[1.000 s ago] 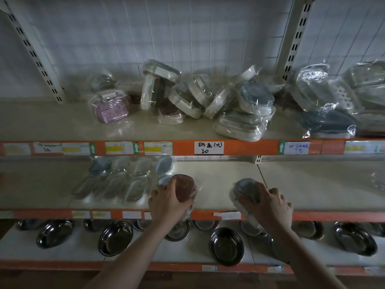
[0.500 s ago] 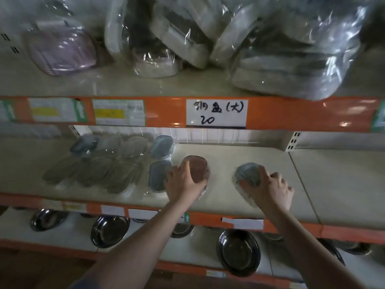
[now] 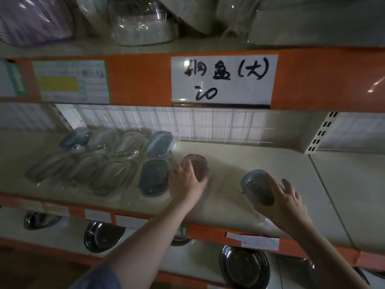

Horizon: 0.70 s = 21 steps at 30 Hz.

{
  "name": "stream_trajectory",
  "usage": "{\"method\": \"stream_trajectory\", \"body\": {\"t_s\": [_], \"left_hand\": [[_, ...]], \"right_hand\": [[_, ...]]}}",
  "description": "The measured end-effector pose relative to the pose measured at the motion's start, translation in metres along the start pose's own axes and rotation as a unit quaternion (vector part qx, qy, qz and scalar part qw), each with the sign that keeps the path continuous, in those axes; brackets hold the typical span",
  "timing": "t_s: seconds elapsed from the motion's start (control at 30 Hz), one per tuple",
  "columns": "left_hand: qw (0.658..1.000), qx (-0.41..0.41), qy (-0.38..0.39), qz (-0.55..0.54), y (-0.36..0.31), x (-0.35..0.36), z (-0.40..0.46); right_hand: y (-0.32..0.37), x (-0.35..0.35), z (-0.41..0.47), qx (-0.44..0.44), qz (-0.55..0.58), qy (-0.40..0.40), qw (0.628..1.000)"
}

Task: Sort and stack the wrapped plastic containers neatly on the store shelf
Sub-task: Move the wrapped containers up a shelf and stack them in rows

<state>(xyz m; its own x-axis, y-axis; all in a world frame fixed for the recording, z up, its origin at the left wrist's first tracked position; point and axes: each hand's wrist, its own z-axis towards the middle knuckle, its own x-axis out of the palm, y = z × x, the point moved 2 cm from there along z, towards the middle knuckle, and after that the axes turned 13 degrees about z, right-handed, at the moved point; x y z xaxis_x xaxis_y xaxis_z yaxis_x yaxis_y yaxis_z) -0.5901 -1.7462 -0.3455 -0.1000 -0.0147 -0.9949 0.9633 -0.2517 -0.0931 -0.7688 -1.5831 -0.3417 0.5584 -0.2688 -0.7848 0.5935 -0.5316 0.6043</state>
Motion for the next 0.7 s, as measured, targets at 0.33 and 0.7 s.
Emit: {"method": "stream_trajectory", "body": {"t_s": [0.33, 0.7], "left_hand": [[0.999, 0.015, -0.005, 0.038, -0.001, 0.004, 0.040], [0.999, 0.031, -0.011, 0.037, 0.010, 0.008, 0.091]], "right_hand": [[0.022, 0.017, 0.050, -0.018, -0.023, -0.039, 0.999], [0.066, 0.036, 0.116, -0.015, -0.028, -0.046, 0.998]]}}
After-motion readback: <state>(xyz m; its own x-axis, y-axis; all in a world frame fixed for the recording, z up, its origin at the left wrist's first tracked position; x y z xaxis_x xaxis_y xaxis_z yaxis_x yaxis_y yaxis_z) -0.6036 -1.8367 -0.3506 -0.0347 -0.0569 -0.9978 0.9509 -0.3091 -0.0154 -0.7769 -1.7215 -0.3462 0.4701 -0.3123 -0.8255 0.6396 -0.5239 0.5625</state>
